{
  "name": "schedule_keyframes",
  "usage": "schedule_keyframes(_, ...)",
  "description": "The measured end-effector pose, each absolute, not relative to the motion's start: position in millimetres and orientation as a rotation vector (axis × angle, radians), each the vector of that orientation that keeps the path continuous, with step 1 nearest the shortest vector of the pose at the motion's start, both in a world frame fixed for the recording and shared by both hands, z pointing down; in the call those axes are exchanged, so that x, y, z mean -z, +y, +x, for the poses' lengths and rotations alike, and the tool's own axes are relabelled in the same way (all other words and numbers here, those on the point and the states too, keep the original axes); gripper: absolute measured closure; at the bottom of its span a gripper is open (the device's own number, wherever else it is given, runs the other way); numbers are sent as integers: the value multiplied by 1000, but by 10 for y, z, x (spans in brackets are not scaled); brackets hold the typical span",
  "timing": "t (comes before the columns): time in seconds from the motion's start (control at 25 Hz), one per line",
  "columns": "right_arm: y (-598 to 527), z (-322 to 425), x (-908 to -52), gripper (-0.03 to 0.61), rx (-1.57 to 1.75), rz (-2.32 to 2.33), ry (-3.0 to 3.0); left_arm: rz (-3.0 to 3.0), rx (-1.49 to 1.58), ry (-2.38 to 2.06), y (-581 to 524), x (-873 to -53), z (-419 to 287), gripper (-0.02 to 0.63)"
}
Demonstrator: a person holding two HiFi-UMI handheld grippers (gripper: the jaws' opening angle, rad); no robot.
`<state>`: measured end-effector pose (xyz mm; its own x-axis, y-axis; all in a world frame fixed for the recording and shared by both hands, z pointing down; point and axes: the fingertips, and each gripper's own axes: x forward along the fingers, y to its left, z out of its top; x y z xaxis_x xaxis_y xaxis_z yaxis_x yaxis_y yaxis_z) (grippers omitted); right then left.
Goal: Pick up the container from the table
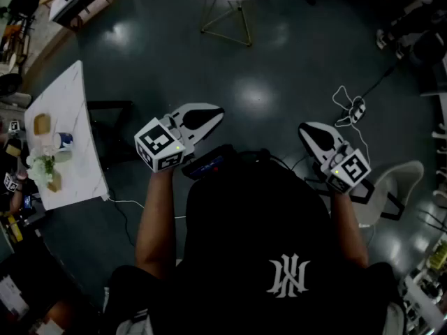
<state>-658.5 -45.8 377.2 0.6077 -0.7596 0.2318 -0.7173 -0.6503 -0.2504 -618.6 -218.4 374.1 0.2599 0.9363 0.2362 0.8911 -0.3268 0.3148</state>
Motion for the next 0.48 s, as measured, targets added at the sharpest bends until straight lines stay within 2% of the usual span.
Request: schedule_keyframes(0.48, -2, -6723, -3744, 531, 411, -2684, 1263, 2436, -581, 1726, -1675, -3668, -6364, 611)
